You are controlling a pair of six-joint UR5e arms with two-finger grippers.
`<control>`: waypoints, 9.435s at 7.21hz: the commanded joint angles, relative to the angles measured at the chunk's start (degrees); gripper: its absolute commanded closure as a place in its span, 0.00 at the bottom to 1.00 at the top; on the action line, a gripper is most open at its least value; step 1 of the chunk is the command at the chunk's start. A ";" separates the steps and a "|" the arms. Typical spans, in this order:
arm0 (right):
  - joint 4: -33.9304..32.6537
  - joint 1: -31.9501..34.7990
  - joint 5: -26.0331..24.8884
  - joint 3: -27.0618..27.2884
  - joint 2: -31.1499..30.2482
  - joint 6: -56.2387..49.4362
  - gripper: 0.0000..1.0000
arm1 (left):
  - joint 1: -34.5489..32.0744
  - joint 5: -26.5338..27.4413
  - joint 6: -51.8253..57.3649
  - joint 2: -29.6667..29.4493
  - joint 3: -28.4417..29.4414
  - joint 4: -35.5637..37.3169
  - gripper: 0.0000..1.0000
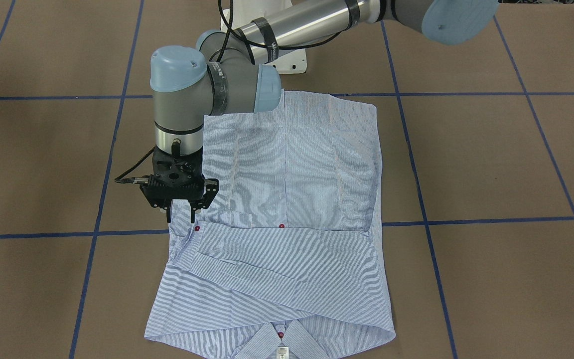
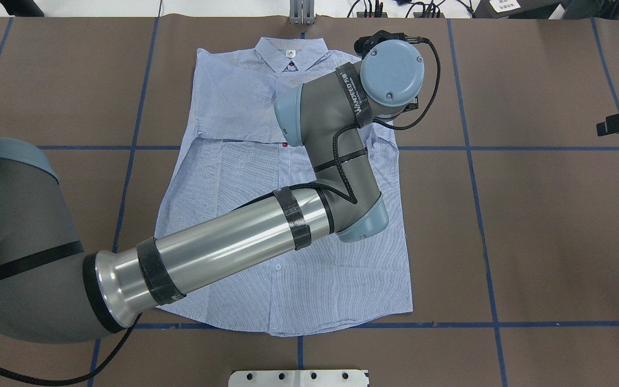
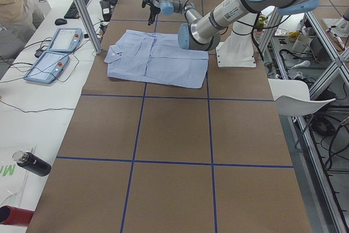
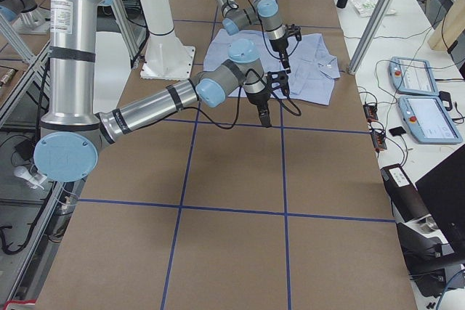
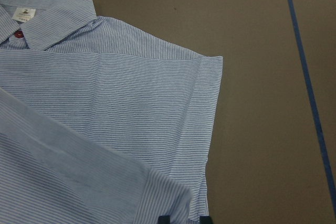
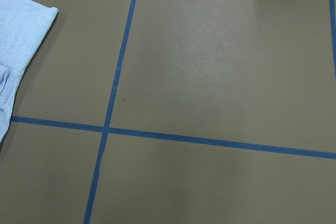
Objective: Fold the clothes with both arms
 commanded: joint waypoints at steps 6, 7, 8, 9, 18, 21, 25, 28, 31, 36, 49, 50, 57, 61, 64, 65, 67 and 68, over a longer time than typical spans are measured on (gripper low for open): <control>3.91 -5.77 -0.52 5.32 1.06 20.78 0.01 | -5.53 -6.49 16.34 36.64 -43.53 3.88 0.00; 3.82 -11.02 -3.83 8.66 0.62 27.36 0.01 | -5.45 -6.49 17.93 44.12 -54.43 6.78 0.00; 3.65 -18.47 -9.61 12.09 -0.17 34.21 0.01 | -5.36 -6.58 17.51 52.64 -63.41 6.89 0.00; 3.38 -28.29 -18.37 15.08 -1.39 41.16 0.00 | -4.84 -6.23 16.55 60.73 -68.02 6.28 0.00; -9.10 -58.18 -48.16 20.03 -1.05 59.42 0.01 | 16.60 8.72 -5.87 78.74 -63.06 -16.31 0.41; -9.19 -58.18 -48.34 20.03 -1.05 59.42 0.00 | 19.07 8.72 -6.05 79.09 -63.06 -14.31 0.42; -9.19 -58.27 -48.52 19.94 -1.05 59.51 0.01 | 19.51 8.63 -6.40 79.00 -63.32 -11.65 0.47; -9.19 -58.27 -48.60 19.86 -1.05 59.42 0.01 | 19.95 8.54 -6.49 79.00 -63.41 -11.65 0.49; -9.19 -58.27 -48.60 19.68 -1.05 59.51 0.00 | 20.92 8.54 -7.19 79.00 -63.59 -11.65 0.51; -9.19 -58.36 -49.13 19.33 -1.05 59.42 0.01 | 21.45 8.63 -7.19 79.18 -63.85 -9.91 0.52; 1.45 -62.13 -54.14 7.83 0.26 68.09 0.39 | 22.59 12.11 -10.80 77.77 -67.10 -10.24 1.00; 1.45 -62.83 -54.40 7.64 0.44 68.56 0.47 | 22.59 12.67 -10.80 77.69 -67.36 -10.25 1.00; 1.54 -69.96 -62.58 0.96 5.79 75.77 0.59 | 22.50 15.57 -10.80 77.95 -67.98 -10.16 1.00; 1.54 -71.63 -63.62 -0.80 5.89 76.91 0.58 | 22.50 15.57 -10.80 77.86 -67.98 -10.16 1.00; 1.45 -72.51 -64.69 -1.50 5.98 77.35 0.57 | 22.50 15.57 -10.80 78.04 -67.89 -10.16 1.00; 1.45 -72.60 -64.69 -1.76 5.98 77.35 0.57 | 22.50 15.57 -10.80 78.04 -67.89 -10.16 1.00; 1.01 -72.77 -64.78 -2.12 6.41 77.26 0.57 | 22.50 15.57 -10.80 78.04 -67.89 -10.16 1.00; 0.92 -72.77 -64.78 -2.73 7.72 77.26 0.58 | 22.50 15.57 -10.80 78.04 -67.89 -10.16 1.00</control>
